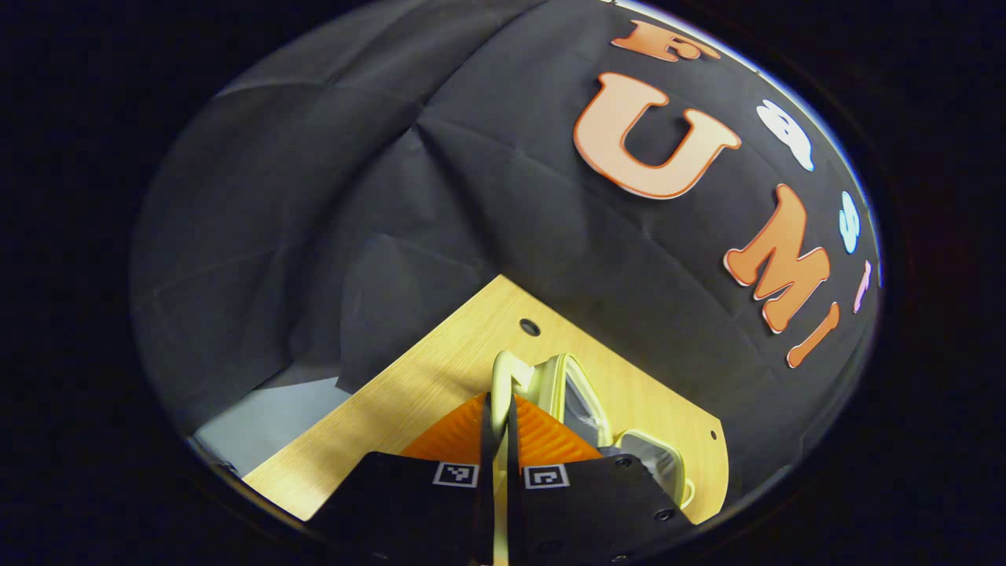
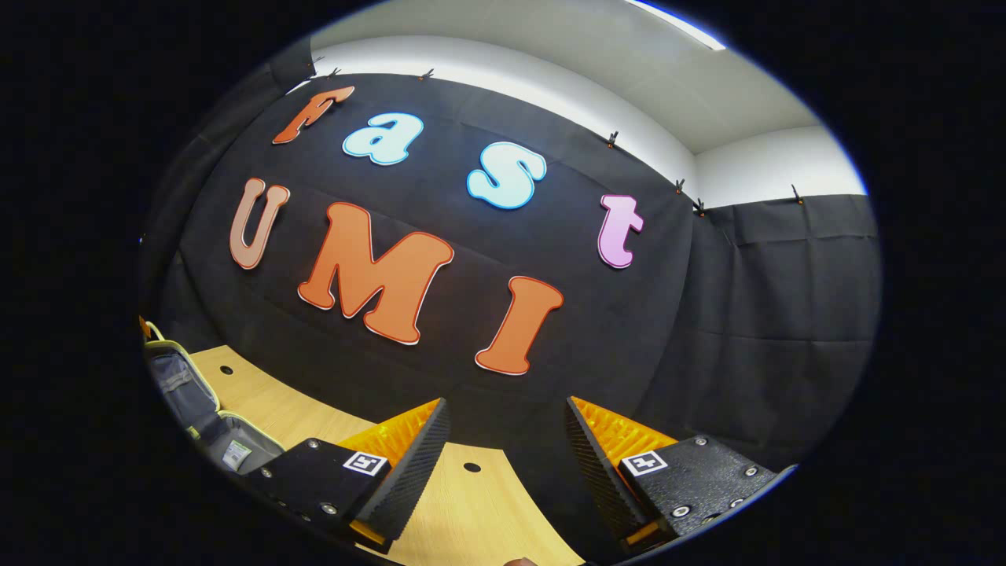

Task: First open the suitcase, pack the skin care products into it, and then close the suitcase.

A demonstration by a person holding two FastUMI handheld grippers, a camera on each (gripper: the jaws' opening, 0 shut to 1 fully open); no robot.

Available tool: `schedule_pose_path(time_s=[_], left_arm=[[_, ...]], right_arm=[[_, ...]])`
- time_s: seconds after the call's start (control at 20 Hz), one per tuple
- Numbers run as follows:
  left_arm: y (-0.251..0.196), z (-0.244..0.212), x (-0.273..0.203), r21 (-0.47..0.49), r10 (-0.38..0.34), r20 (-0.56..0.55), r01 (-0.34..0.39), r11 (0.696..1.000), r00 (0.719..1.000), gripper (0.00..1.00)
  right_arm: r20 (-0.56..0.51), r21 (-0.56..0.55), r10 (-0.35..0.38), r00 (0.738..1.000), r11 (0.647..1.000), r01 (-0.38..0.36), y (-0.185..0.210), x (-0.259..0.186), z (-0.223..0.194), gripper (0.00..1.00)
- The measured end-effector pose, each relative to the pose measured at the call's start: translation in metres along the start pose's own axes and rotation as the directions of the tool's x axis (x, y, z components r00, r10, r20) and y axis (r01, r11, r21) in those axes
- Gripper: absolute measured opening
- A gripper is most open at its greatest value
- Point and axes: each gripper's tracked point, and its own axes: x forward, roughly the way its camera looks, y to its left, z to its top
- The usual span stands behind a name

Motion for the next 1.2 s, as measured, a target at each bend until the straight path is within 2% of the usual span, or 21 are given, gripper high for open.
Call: schedule_pose_path(time_s=[0.1,0.2,0.25,0.45,0.65,0.75,0.9,1.1,1.15,1.2], left_arm=[[-0.039,0.013,-0.015,0.091,-0.024,0.07,0.018,0.996,0.997,0.07],[-0.072,0.006,-0.03,0.199,-0.014,0.093,-0.005,0.98,0.996,0.06],[-0.091,0.008,-0.034,0.217,-0.03,0.11,0.006,0.976,0.994,0.06],[-0.154,0.01,-0.062,0.207,-0.081,0.135,0.052,0.977,0.988,0.07],[-0.231,-0.017,-0.069,0.262,-0.16,0.119,0.124,0.957,0.98,0.07],[-0.269,-0.035,-0.072,0.271,-0.203,0.096,0.171,0.947,0.974,0.07],[-0.301,-0.062,-0.07,0.311,-0.236,0.057,0.207,0.928,0.97,0.07],[-0.347,-0.109,-0.065,0.314,-0.279,-0.019,0.271,0.91,0.96,0.07],[-0.356,-0.122,-0.064,0.317,-0.287,-0.044,0.285,0.904,0.957,0.05],[-0.365,-0.137,-0.062,0.321,-0.295,-0.065,0.3,0.898,0.953,0.07]], right_arm=[[0.009,0.026,0.045,0.999,0.999,-0.045,-0.002,0.003,-0.011,0.93],[0.003,0.063,0.081,0.997,0.995,-0.081,-0.009,0.002,-0.026,0.93],[0.005,0.075,0.09,0.996,0.993,-0.09,-0.016,0.004,-0.032,0.93],[-0.031,0.087,0.152,0.988,0.985,-0.149,-0.025,0.006,-0.059,0.93],[-0.058,0.123,0.211,0.976,0.972,-0.202,-0.03,0.006,-0.089,0.93],[-0.072,0.133,0.227,0.971,0.967,-0.216,-0.034,0.005,-0.103,0.93],[-0.076,0.158,0.25,0.965,0.959,-0.235,-0.037,0.003,-0.113,0.94],[-0.076,0.162,0.252,0.965,0.958,-0.238,-0.042,0.003,-0.123,0.93],[-0.078,0.173,0.26,0.962,0.954,-0.244,-0.042,0.003,-0.126,0.93],[-0.08,0.179,0.262,0.962,0.953,-0.245,-0.042,0.004,-0.129,0.94]])
